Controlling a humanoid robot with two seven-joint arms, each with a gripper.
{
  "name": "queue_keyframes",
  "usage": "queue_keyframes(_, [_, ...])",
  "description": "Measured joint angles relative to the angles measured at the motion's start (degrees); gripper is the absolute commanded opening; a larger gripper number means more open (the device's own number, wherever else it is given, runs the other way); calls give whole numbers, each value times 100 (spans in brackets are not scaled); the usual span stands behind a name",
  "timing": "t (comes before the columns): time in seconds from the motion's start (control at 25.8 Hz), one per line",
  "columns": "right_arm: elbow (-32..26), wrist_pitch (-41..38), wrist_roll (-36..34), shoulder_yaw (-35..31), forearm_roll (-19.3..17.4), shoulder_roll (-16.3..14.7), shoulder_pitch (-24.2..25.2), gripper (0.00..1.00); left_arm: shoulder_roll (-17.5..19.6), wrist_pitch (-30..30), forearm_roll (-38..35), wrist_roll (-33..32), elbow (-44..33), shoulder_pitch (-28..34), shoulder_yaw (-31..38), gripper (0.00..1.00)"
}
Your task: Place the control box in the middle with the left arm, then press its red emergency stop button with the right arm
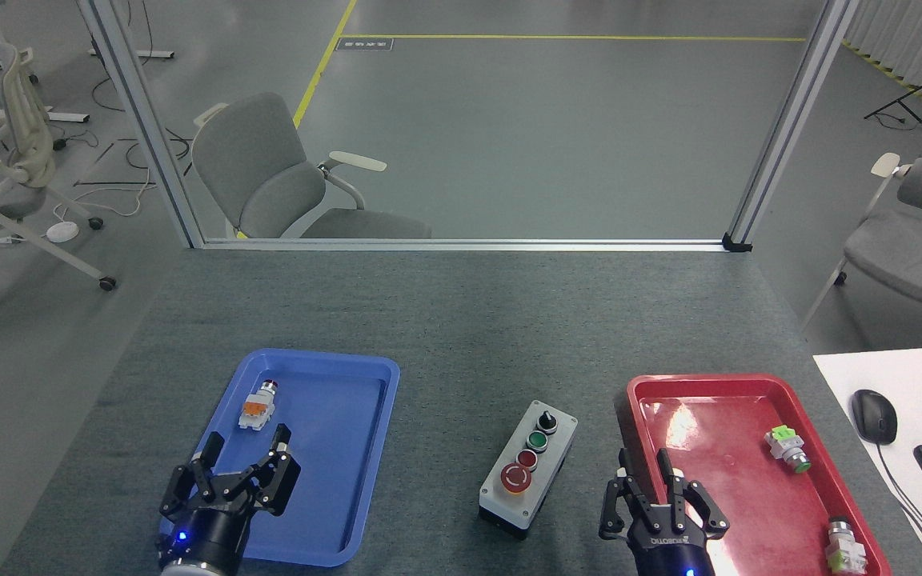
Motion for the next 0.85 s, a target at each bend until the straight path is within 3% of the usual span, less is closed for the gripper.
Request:
queue_keyframes(0.31, [-94, 34, -41, -157, -93, -183, 71, 98, -173, 132, -514, 216, 111, 57, -34, 99])
queue_keyframes(0.85, [-116, 44, 10, -166, -164, -269, 106, 98, -227, 142, -572, 240, 132, 48, -43, 99])
